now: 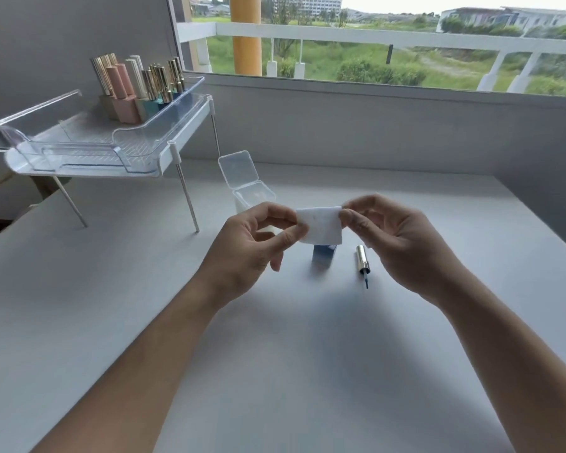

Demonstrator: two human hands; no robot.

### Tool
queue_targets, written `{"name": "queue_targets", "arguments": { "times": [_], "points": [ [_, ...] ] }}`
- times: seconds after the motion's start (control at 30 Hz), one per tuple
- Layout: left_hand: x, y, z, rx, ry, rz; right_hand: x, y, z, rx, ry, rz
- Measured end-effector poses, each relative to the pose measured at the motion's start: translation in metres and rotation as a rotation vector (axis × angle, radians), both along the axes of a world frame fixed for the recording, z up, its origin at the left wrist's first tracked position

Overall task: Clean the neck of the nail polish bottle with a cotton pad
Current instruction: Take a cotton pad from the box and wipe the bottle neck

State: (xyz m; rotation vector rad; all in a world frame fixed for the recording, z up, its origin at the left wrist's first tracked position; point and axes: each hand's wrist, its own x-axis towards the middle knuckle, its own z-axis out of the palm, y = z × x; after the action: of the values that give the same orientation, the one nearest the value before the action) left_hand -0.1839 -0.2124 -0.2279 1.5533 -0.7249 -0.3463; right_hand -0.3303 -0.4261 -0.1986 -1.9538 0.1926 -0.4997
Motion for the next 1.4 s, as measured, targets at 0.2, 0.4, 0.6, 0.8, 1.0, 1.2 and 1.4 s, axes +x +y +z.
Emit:
{"name": "queue_targets", "arguments": {
  "times": [0.2, 0.4, 0.6, 0.8, 1.0, 1.2, 1.4],
  "points": [
    [-0.003, -0.005, -0.005, -0.006, -0.023, 0.001, -0.005, 0.000, -0.005, -0.087, 0.016, -0.021],
    [-0.007, -0.005, -0.004, 0.009, -0.046, -0.022, -0.008, -0.005, -0.007, -0.084, 0.027, 0.017],
    [-0.007, -0.003, -0.002, -0.005, -0.048, -0.081, -0.011, -0.008, -0.002, -0.089, 0.017, 0.028],
    [-0.006, -0.002, 0.000, -0.022, -0.010, -0.065, -0.012, -0.009, -0.002, -0.175, 0.024, 0.003],
    [-0.007, 0.000, 0.001, 0.017, -0.008, -0.046, -0.016, -0.003, 0.004, -0.223, 0.037, -0.017],
    [-0.010, -0.004, 0.000, -0.003, -0.018, -0.047, -0.016, 0.002, 0.003, -0.272, 0.024, -0.030],
    [-0.009, -0.004, -0.002, -0.016, -0.028, -0.042, -0.012, -0.002, -0.004, -0.201, -0.005, -0.061]
  ]
}}
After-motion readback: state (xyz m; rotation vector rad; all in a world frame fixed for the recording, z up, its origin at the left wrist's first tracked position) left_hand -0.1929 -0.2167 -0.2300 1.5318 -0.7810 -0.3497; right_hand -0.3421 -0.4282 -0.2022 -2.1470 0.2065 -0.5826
